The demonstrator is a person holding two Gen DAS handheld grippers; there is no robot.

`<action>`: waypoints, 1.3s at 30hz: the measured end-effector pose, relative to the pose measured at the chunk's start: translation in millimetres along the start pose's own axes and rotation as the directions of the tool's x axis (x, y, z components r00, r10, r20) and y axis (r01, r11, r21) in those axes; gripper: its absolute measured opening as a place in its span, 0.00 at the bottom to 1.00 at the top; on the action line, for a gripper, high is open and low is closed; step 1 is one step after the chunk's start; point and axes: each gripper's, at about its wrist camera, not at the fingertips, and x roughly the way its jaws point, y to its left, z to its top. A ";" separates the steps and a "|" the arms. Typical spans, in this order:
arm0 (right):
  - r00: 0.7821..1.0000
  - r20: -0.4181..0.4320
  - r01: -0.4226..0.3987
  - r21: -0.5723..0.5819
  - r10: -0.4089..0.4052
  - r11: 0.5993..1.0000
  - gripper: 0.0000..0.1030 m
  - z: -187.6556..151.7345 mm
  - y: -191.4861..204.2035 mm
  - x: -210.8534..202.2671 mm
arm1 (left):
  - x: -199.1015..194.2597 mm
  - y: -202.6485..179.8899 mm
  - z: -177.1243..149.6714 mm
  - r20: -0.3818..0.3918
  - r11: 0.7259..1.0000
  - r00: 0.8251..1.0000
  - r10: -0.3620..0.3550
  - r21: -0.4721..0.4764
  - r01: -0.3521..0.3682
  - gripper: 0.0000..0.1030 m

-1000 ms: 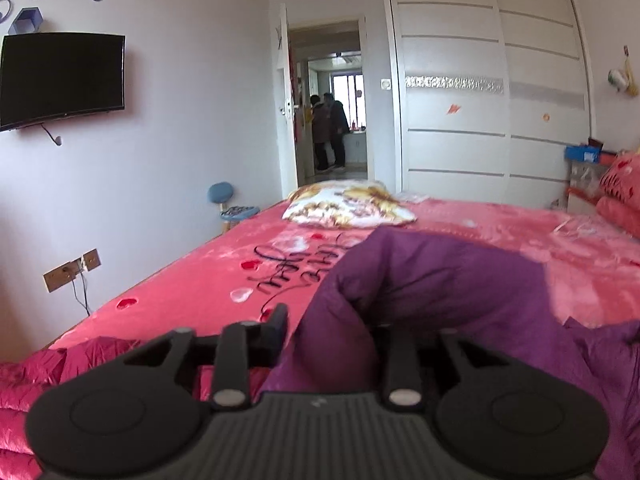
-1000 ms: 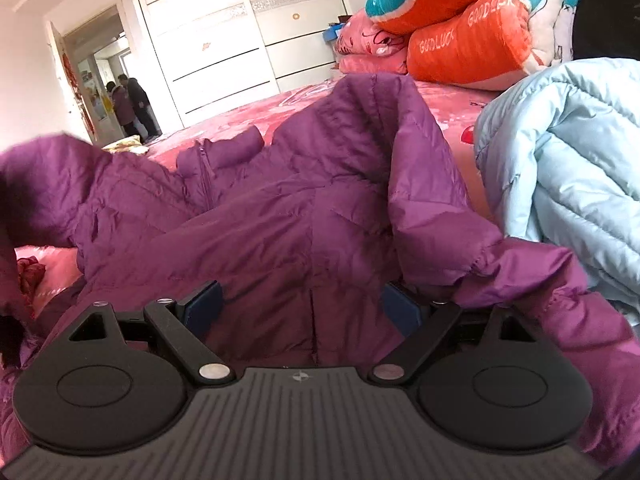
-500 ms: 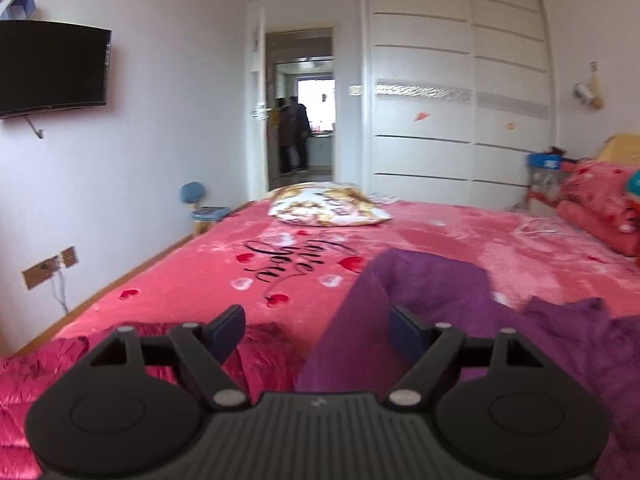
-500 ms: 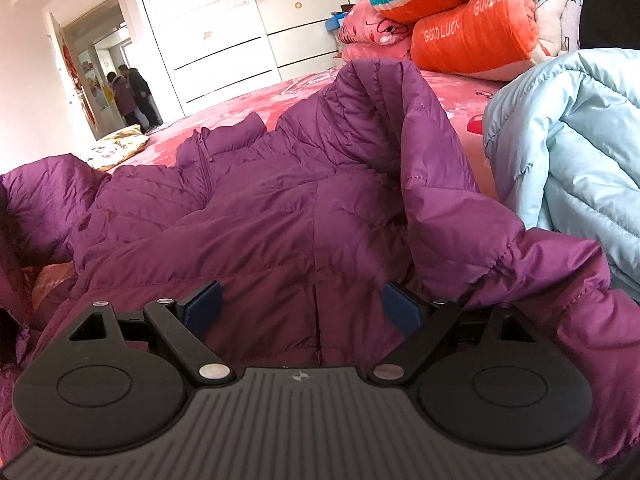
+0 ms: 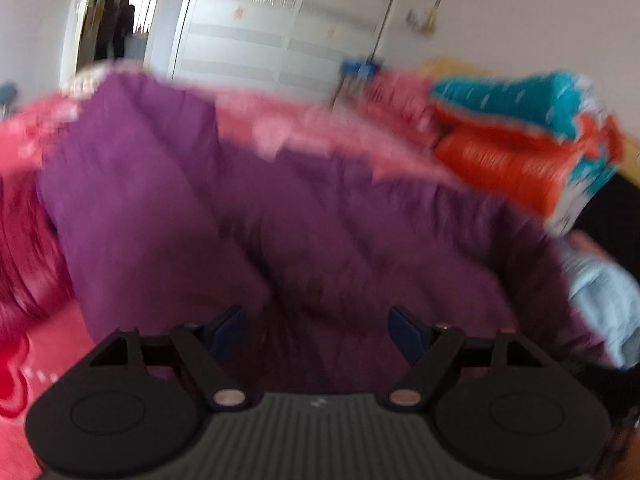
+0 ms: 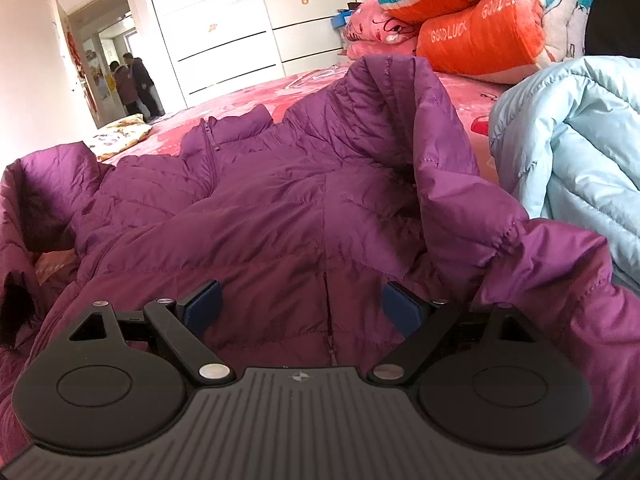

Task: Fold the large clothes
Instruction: 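Smooth the spread purple jacket flat with both open grippers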

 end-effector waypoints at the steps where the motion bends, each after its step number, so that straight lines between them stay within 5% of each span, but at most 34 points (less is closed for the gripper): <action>1: 1.000 -0.001 0.001 0.002 -0.001 1.000 1.00 -0.5 0.1 0.0 | 12.7 5.5 0.4 -0.031 0.999 0.999 0.039 -0.007 -0.039 0.69; 3: 1.000 -0.002 0.003 0.006 -0.003 1.000 1.00 -1.8 0.5 -1.0 | 27.6 21.4 7.0 -0.052 0.989 0.988 0.146 -0.016 -0.147 0.61; 6: 1.000 0.000 -0.005 0.015 0.005 1.000 1.00 -2.8 0.1 -2.8 | 27.3 52.8 31.3 0.002 0.945 0.946 0.325 -0.049 -0.324 0.57; 9: 1.000 0.001 -0.007 0.024 0.007 1.000 1.00 -2.8 -0.8 -2.9 | 11.2 75.9 61.6 0.095 0.879 0.874 0.476 -0.076 -0.471 0.58; 11: 1.000 0.001 -0.011 0.033 0.011 0.999 1.00 -2.6 -1.3 -3.5 | -4.3 86.9 81.4 0.162 0.815 0.799 0.579 -0.091 -0.572 0.62; 13: 1.000 0.002 -0.015 0.037 0.015 0.999 1.00 -1.9 -2.1 -3.6 | -21.3 97.4 93.1 0.201 0.770 0.745 0.636 -0.117 -0.627 0.63; 16: 1.000 0.005 -0.017 0.043 0.017 0.999 1.00 -1.9 -2.3 -4.7 | -41.5 103.0 96.7 0.224 0.746 0.712 0.665 -0.149 -0.650 0.65; 21: 1.000 0.008 -0.018 0.042 0.017 0.999 1.00 -1.0 -4.0 -6.1 | -74.4 100.9 71.4 0.244 0.775 0.737 0.631 -0.146 -0.615 0.67; 31: 1.000 0.018 -0.017 -0.002 0.017 1.000 1.00 -2.1 -8.7 -14.2 | -100.1 54.1 -18.4 0.204 0.892 0.870 0.448 -0.030 -0.452 0.74; 39: 1.000 0.019 -0.009 -0.070 0.010 0.998 1.00 -6.6 -8.0 -22.2 | -87.7 48.0 -72.8 0.116 0.931 0.924 0.365 -0.062 -0.360 0.76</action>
